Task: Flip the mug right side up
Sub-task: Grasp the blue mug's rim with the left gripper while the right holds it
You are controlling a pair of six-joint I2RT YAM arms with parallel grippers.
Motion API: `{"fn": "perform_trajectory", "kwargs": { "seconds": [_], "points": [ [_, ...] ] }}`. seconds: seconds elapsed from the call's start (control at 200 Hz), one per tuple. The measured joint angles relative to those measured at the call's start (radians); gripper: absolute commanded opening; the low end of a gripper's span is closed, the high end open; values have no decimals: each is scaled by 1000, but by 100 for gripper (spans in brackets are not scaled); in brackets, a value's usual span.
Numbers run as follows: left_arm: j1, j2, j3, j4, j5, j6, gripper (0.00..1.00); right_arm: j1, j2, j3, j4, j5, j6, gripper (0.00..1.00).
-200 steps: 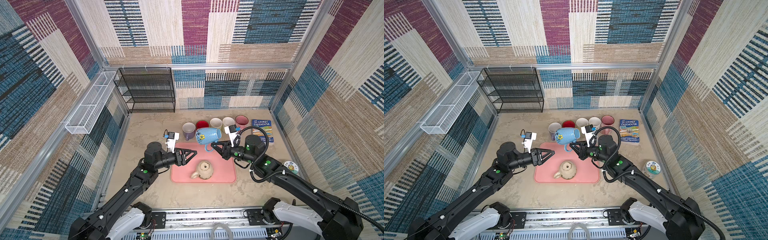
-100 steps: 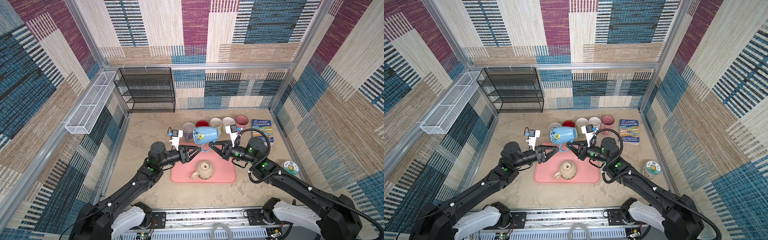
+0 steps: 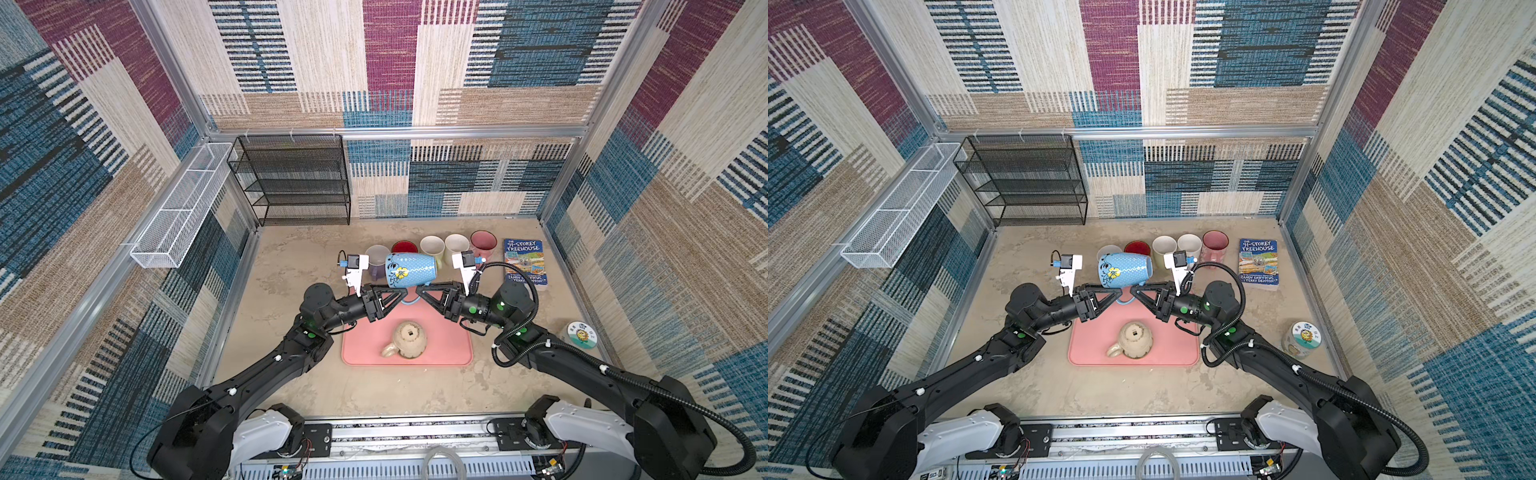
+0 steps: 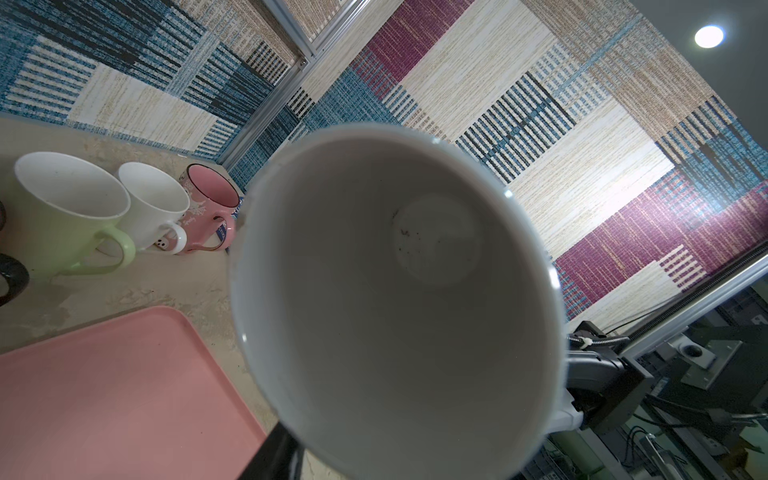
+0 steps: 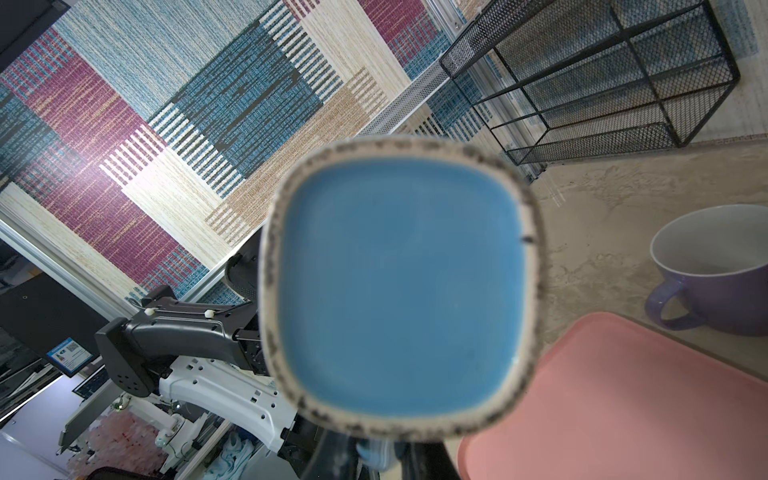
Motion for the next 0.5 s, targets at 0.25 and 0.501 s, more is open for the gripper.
{"fn": "perform_trajectory", "kwargs": {
  "seconds": [0.25,0.501],
  "points": [
    [-2,47,2,60,-2,-34,38,0,63,-14,108,2,22,0],
    [-4,80,9,78,5,-52,7,-2,115,-14,169,14,45,0]
  ]
}}
